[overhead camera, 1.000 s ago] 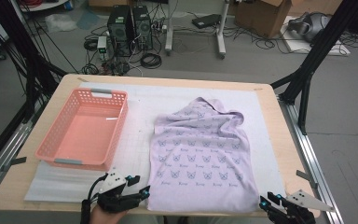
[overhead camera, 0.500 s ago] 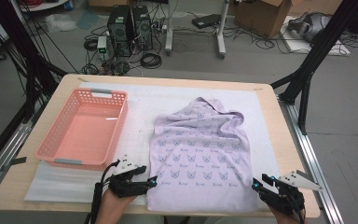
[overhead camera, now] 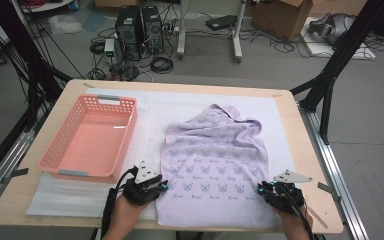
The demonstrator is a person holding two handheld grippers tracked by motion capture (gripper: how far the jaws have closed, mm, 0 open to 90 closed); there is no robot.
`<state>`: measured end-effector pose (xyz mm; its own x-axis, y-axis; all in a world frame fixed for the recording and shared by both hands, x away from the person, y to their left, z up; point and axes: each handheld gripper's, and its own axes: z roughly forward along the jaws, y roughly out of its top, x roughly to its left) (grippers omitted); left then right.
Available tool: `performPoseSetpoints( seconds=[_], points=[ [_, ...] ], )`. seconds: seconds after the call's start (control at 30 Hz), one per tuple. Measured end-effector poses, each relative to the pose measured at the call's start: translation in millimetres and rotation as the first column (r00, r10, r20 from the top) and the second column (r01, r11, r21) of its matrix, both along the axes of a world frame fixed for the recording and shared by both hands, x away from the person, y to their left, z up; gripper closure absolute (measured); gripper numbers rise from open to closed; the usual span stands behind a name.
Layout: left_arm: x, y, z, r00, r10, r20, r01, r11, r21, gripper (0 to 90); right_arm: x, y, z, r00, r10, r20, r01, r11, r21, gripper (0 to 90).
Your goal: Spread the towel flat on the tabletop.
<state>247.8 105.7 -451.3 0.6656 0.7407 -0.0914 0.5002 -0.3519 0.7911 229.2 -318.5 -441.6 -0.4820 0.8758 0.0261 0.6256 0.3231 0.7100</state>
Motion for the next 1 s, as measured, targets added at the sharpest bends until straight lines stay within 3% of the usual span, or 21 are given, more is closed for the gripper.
performPoseSetpoints(
  seconds=[0.13, 0.37, 0.7, 0.87, 1.0],
  points=[
    [-5.5, 2.4, 0.3, 0.9998, 0.009, -0.02, -0.01, 0.9996, -0.026, 87.5, -5.1, -2.0, 1.1, 0.9999, -0.002, -0.015, 0.002, 0.9998, 0.021, 86.9],
    [-18.7, 15.9, 1.8, 0.9988, 0.012, -0.047, -0.015, 0.9972, -0.074, 87.5, -20.0, -6.2, 4.1, 0.9999, -0.008, 0.006, 0.008, 0.9991, 0.042, 87.0],
    [-46.7, 28.3, 7.2, 0.999, 0.003, -0.045, -0.008, 0.9933, -0.115, 87.6, -52.2, -10.9, 12.5, 0.9989, -0.027, 0.037, 0.024, 0.9955, 0.092, 87.0],
    [-63.7, 36.6, 14.1, 0.9991, -0.012, -0.041, 0.007, 0.9908, -0.135, 87.6, -68.2, -8.1, 18.7, 0.9989, -0.007, 0.047, 0.002, 0.995, 0.1, 87.0],
    [-75.4, 49.0, 21.6, 0.999, -0.023, -0.038, 0.016, 0.9832, -0.182, 87.6, -82.1, -6.8, 28.3, 0.9987, 0.025, 0.044, -0.029, 0.9934, 0.111, 87.0]
  ],
)
